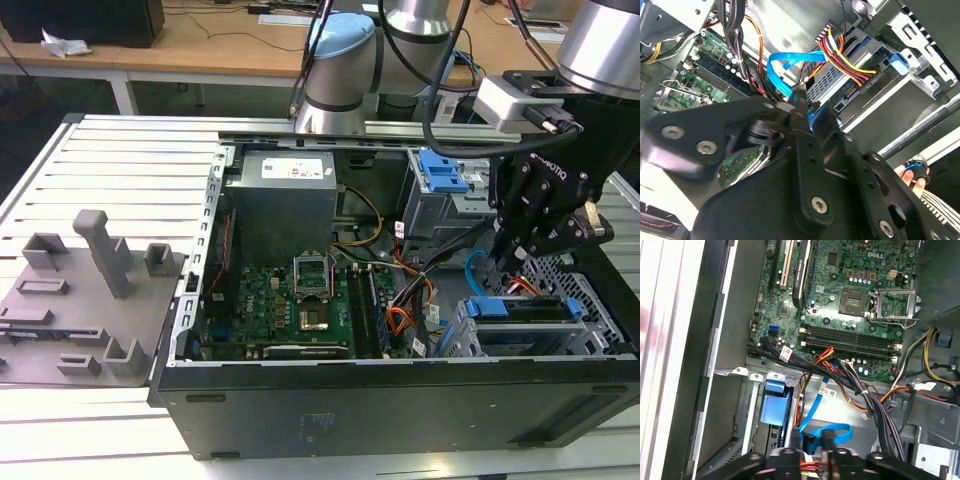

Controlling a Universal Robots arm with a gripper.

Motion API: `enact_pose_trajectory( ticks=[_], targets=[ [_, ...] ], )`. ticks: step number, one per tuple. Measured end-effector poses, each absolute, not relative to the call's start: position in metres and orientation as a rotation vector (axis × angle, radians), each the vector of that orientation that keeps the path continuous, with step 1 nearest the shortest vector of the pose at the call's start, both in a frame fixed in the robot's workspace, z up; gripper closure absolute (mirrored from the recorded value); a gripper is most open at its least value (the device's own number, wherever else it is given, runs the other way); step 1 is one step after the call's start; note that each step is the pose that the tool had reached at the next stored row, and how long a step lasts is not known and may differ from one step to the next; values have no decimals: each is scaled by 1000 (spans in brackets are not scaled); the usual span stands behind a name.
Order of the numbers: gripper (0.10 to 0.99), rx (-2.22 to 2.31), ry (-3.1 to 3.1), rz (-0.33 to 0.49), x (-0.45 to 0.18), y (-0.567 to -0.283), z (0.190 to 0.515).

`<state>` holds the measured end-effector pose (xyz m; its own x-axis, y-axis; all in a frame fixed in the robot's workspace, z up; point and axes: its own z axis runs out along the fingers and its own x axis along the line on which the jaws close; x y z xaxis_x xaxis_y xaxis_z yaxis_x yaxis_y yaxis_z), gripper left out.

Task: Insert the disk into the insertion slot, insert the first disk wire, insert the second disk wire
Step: 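Insert the second disk wire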

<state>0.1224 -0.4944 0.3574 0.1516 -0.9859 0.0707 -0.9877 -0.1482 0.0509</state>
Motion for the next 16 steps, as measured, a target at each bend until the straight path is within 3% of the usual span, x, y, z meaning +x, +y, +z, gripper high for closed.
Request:
enact_pose_trajectory(
  ticks=[1, 3, 9, 16],
  targets=[
    [871, 2318, -1993, 31, 122, -494, 357],
    [922, 2318, -1992, 31, 122, -494, 357],
    [922, 2318, -1993, 31, 122, -496, 357],
    [922, 2318, -1992, 31, 125, -516, 356]
  ],
)
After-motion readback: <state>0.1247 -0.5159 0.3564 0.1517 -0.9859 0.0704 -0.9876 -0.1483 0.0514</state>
